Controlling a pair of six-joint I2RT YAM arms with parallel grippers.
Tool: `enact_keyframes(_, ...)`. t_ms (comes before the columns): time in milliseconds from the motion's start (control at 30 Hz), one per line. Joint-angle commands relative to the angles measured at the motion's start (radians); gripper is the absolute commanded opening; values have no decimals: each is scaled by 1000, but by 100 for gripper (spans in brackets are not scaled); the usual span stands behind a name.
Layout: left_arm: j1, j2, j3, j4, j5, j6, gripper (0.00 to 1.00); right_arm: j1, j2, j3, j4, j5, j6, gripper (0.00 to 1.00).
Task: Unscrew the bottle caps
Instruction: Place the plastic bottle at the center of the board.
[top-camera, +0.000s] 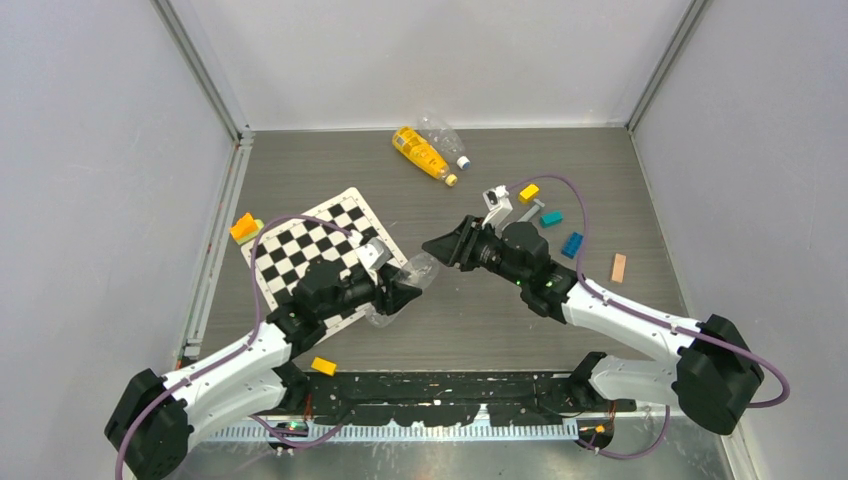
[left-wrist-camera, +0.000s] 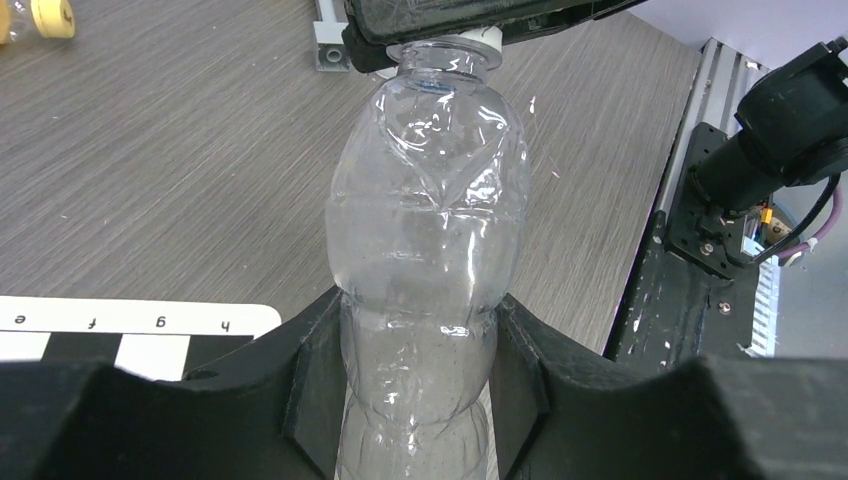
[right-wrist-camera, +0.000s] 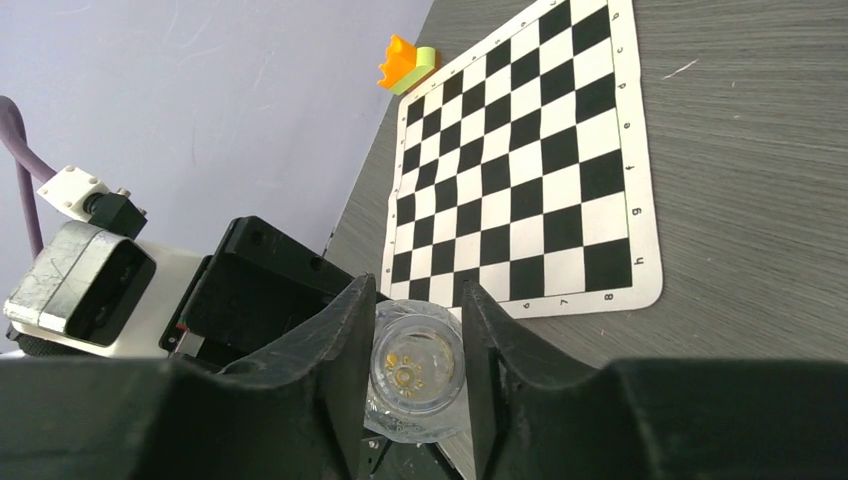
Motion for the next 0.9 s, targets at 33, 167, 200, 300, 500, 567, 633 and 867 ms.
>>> enact_keyframes(33,-2,-40,4,112,-14,-12,19,8,-4,32,10,-12,-17,35)
enact_keyframes(167,-2,-62,-11,110,-53,-13,21,8,-27,29,1,-40,-23,55)
enact_keyframes(200,-2,-65,-13,109,-55,-13,21,8,-30,28,0,-42,-25,58)
enact_keyframes(300,-1,-67,-13,108,-53,-14,21,9,-34,28,-6,-52,-35,54)
enact_keyframes(500,-2,-65,-11,109,-54,-16,22,13,-10,47,-19,-68,-49,19)
enact_keyframes(567,-2,-66,-12,108,-55,-16,23,16,-5,49,-22,-66,-55,11)
enact_keyframes(633,-2,-66,-14,107,-62,-16,28,19,-4,51,-28,-61,-62,7)
enact_keyframes(867,-2,-66,-17,103,-79,-21,78,38,-32,58,-98,32,-100,1)
